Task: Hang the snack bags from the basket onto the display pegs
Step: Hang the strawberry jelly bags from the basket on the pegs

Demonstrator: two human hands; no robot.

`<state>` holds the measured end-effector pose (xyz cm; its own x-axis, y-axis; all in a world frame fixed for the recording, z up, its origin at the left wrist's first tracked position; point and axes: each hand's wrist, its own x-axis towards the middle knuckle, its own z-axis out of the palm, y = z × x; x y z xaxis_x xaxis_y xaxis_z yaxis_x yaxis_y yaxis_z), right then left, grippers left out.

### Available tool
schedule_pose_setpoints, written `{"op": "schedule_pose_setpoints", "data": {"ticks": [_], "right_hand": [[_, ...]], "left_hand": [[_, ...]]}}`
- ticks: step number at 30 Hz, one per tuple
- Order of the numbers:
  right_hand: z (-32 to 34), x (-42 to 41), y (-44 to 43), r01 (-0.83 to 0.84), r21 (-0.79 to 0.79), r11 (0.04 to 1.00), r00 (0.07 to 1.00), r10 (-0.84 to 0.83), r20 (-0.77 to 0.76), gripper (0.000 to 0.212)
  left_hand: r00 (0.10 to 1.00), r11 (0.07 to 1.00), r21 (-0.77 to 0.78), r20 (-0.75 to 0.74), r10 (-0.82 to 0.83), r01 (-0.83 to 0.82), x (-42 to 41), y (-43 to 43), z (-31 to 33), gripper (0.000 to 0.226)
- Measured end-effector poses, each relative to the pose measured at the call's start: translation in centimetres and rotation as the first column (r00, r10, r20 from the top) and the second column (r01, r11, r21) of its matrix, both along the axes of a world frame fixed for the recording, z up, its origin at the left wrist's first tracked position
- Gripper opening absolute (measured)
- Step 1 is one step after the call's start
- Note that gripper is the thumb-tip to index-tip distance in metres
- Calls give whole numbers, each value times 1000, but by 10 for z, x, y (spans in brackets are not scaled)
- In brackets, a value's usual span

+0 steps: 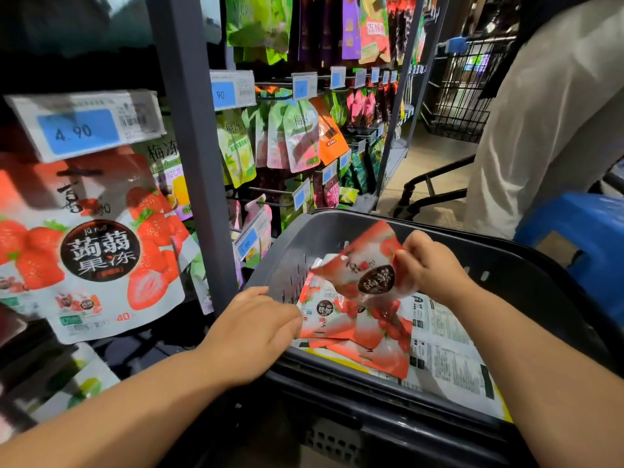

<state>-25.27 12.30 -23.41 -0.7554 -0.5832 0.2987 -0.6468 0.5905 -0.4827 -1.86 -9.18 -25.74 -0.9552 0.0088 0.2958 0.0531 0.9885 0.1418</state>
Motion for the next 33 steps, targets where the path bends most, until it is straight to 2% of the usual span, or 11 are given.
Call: {"op": "schedule_pose_setpoints", "data": {"ticks": [4, 11, 15, 17, 19, 22, 24, 26, 28, 30, 33], "right_hand": [[-3, 5, -7, 31, -103, 994, 999, -26, 45, 14], [9, 20, -16, 113, -427, 897, 946, 35, 324, 19], [21, 46, -34, 148, -637, 757, 842, 242, 483, 18], [22, 60, -46, 125, -669, 733, 806, 318, 499, 18], [22, 71, -57, 64, -680, 730, 808, 363, 465, 18], [23, 87, -73, -10, -692, 722, 790, 430, 437, 17], [25, 93, -83, -45, -676, 736, 766, 460, 449, 15], [25, 92, -91, -70, -674, 735, 737, 493, 462, 15], [24, 84, -92, -114, -651, 751, 717, 515, 469, 18], [14, 70, -86, -161, -551, 819, 756, 462, 465, 17], [-19, 42, -66, -192, -241, 951, 878, 276, 391, 9]], "left_hand": [[1000, 1000, -8, 2, 4, -4, 0, 2, 3, 54], [996, 999, 28, 91, 13, -15, 1, 6, 8, 58], [996, 968, 248, 87, 14, -35, 0, 7, 12, 51], [996, 912, 404, 79, 44, -72, -1, 3, 13, 67], [996, 774, 629, 83, 16, -65, 1, 3, 19, 79], [999, 488, 872, 23, 38, -38, 5, 7, 29, 44], [992, 338, 941, -7, 125, -36, 7, 5, 31, 41], [981, 255, 967, -22, 193, -28, 10, 3, 34, 28], [968, 255, 966, -20, 250, -46, 13, 1, 36, 11], [953, 320, 946, -42, 299, -58, 15, -2, 34, 8], [924, 415, 904, -68, 375, -102, 18, -7, 32, 6]]}}
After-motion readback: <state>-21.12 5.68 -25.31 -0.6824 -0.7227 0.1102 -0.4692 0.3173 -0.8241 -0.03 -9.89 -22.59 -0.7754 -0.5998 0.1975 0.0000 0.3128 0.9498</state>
